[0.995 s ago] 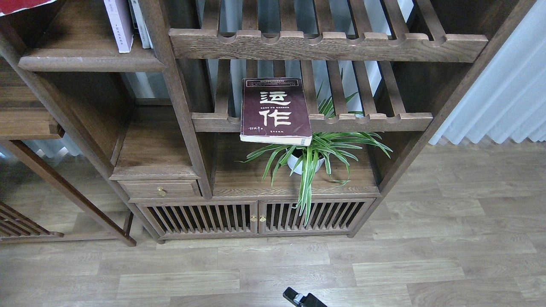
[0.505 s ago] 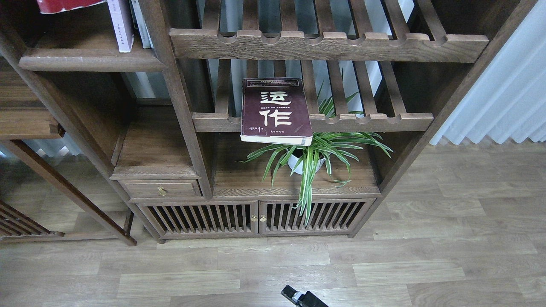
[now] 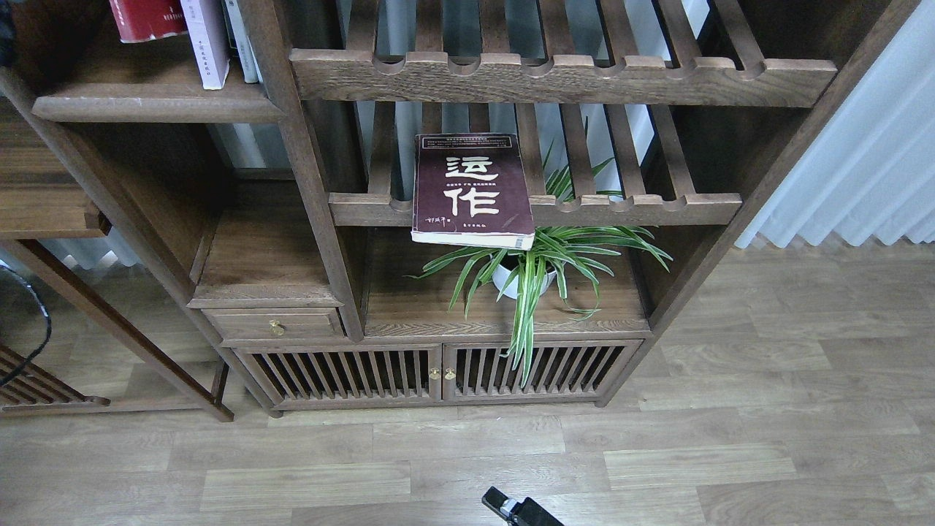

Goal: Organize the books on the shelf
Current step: 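Release the red book and withdraw the left gripper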

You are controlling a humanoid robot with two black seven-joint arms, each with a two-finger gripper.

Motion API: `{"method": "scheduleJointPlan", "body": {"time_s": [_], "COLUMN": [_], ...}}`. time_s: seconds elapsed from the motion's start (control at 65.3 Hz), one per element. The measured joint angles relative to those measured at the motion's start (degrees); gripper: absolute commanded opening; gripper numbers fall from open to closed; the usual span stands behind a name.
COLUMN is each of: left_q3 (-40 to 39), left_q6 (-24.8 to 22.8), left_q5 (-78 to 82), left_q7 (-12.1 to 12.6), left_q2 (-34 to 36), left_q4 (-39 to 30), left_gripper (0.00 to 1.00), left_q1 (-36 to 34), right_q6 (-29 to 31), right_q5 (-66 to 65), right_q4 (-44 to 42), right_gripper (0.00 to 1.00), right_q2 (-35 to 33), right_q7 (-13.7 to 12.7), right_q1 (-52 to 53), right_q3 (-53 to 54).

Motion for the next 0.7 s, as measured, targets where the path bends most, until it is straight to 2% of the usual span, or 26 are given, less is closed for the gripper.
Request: {"method": "scheduleJointPlan", "body": {"time_s": [0.077, 0.122, 0.138, 0.168, 0.199, 0.367, 0.704], "left_q3": [0.3, 0.5, 0.5, 0.6, 0.6, 0.8, -0.4], "left_q6": [0.0, 0.0, 0.0, 0.0, 0.0, 0.0, 0.0], "left_q5": [0.1, 0.1, 0.1, 0.1, 0.1, -2.4, -16.0], "left_q7": [-0.4, -0.6, -0.6, -0.7, -0.7, -1.1, -2.0], "left_q2": [-1.1, -1.6, -1.7, -2.2, -2.6, -4.4, 5.7], "left_q4": [1.0, 1.4, 1.4, 1.5, 1.6, -0.9, -18.2], "left_gripper": [0.14, 0.3, 0.45, 0.61, 1.0, 1.0, 1.0], "left_q1": [-0.8, -1.0, -1.0, -1.1, -1.1, 0.7, 14.1], "right_q6": [0.0, 0.0, 0.0, 0.0, 0.0, 0.0, 0.0], "right_q5": [0.0, 0.0, 0.0, 0.0, 0.0, 0.4, 2.0], "right_q4": [0.0, 0.0, 0.0, 0.0, 0.0, 0.0, -0.2], "right_gripper": [0.99, 0.99, 0.99, 0.99, 0.99, 0.99, 0.99], "right_q2": [0.0, -0.1, -0.1, -0.1, -0.2, -0.6, -0.6], "right_q7": [0.0, 0.0, 0.0, 0.0, 0.0, 0.0, 0.0], "right_q1": [-0.2, -0.2, -0.2, -0.3, -0.3, -0.6, 0.2], "right_q3": [0.0, 0.0, 0.0, 0.0, 0.0, 0.0, 0.1]}}
